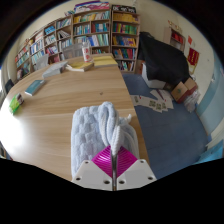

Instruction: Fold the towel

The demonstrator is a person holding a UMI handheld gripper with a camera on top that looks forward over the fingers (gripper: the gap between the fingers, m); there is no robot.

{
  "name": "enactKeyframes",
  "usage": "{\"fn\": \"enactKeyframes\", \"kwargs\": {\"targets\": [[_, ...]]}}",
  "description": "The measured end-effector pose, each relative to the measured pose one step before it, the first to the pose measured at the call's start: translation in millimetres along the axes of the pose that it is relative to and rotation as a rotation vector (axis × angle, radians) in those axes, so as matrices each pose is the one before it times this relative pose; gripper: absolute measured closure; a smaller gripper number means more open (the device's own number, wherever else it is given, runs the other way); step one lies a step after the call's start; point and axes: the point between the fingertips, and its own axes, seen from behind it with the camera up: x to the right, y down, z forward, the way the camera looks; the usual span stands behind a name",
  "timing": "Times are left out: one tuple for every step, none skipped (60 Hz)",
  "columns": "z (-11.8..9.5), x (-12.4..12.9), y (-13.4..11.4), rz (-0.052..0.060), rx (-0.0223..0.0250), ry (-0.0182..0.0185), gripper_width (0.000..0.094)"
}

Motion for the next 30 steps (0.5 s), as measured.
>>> {"fn": "enactKeyframes", "kwargs": {"targets": [[7.21, 2.95, 5.16, 0.0037, -0.01005, 0.00392, 0.091], [3.8, 2.96, 3.61, 0.0037, -0.00866, 0.00169, 0.0908], [3.53, 2.08, 3.18, 0.0015, -0.00354, 0.00314, 0.0906], [2.75, 1.47, 1.22, -0.0015, -0.00041, 0.00197, 0.0903], [2.27, 1.79, 0.64, -0.0056, 0.00129, 0.00254, 0.0901], [1.68, 1.95, 0.01, -0.0084, 0.00073, 0.00393, 0.0901], [1.52, 1.43, 0.12, -0.0092, -0.00024, 0.00424, 0.0901], [2.64, -0.14, -0.62, -0.0067, -0.00084, 0.00304, 0.09], [0.22, 0.16, 0.63, -0.0062, -0.0002, 0.0027, 0.09], [0.01, 0.14, -0.13, -0.0038, -0.0016, 0.00148, 0.0899], [-0.01, -0.17, 0.16, -0.0035, -0.00386, 0.00227, 0.0899], [-0.53, 0.02, -0.04, -0.0047, -0.00419, 0.00302, 0.0897], [-1.02, -0.14, -0.24, -0.0055, -0.00367, 0.00298, 0.0892], [-1.31, 0.26, -0.86, -0.0051, -0.00169, 0.00382, 0.088], [-1.46, -0.95, -1.48, -0.0045, 0.00039, 0.00557, 0.0861], [-1.71, 0.2, -1.52, -0.0039, 0.0011, 0.00405, 0.0836], [-1.32, 1.18, -0.54, -0.0042, 0.0027, 0.00444, 0.0805], [-2.28, 1.52, -0.81, -0.004, 0.00205, 0.00663, 0.0766], [-2.8, 1.45, -0.58, -0.0037, 0.00072, 0.00718, 0.0714], [-3.28, 2.0, -0.5, -0.0041, -0.00019, 0.0094, 0.0657], [-4.74, 0.86, -1.47, -0.0048, -0.00249, 0.01051, 0.0586], [-4.07, 1.94, -0.17, -0.0057, -0.00169, 0.00855, 0.047], [-6.6, 1.99, -0.44, -0.0064, -0.00134, 0.01137, 0.0345], [-0.48, 3.12, -0.34, -0.0055, 0.0031, 0.01196, 0.0204], [-8.56, 3.5, -0.36, -0.0061, 0.00042, 0.01389, 0.0123], [-5.0, 2.68, -0.22, -0.0056, 0.00247, 0.0089, 0.008], [-5.38, 2.35, 0.0, -0.0038, 0.00092, 0.00812, 0.0112], [-5.75, 1.93, 0.24, -0.0013, 0.00139, 0.00662, 0.0129], [-2.28, 0.95, -0.28, 0.0025, 0.00329, 0.00689, 0.0127], [-6.67, 1.87, 0.69, 0.006, 0.00318, 0.00663, 0.0115]]}}
